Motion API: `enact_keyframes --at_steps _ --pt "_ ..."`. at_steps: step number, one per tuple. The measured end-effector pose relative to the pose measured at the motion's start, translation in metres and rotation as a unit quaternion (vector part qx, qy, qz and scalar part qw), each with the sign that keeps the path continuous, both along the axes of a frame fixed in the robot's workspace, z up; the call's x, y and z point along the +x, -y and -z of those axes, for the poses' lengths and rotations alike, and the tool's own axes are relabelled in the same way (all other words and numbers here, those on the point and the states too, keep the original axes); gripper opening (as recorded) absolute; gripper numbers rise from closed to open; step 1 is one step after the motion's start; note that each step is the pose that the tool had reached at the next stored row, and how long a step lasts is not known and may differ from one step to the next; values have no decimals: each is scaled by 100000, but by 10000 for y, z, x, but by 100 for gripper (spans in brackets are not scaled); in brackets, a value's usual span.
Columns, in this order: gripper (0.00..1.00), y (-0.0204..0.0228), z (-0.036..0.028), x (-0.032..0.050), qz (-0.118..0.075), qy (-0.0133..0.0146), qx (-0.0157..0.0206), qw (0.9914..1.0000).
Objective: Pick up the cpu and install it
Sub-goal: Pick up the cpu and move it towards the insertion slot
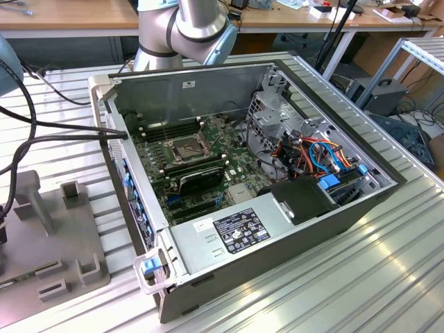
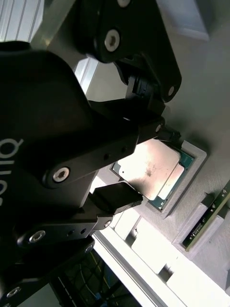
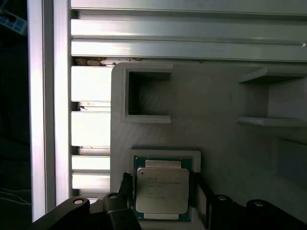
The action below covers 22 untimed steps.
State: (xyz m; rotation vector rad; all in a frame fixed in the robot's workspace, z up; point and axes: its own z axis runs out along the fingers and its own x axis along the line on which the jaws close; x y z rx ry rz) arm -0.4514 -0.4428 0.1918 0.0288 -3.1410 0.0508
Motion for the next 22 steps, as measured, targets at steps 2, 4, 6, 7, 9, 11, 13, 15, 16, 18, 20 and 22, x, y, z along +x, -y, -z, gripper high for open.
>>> enact_keyframes --at_steps 2,4,6,7,9,11,13,15,16,18,20,22 --pt "62 0 1 0 -7 9 4 100000" --pt "62 0 3 0 -8 14 9 100000" --pt "62 0 2 -1 -3 4 0 100000" --pt "62 0 3 -1 -5 9 4 100000" --pt "62 0 3 -1 -8 6 3 100000" --pt "62 0 3 -1 -6 4 5 100000" --pt "60 0 3 -1 -6 4 2 100000" --pt "55 0 3 -1 -7 1 1 100000" --pt "55 0 4 -1 -8 5 4 100000" --pt "55 0 4 -1 -6 5 2 100000" --pt "55 0 4 -1 -8 4 3 100000" --pt "55 0 4 -1 -7 5 2 100000"
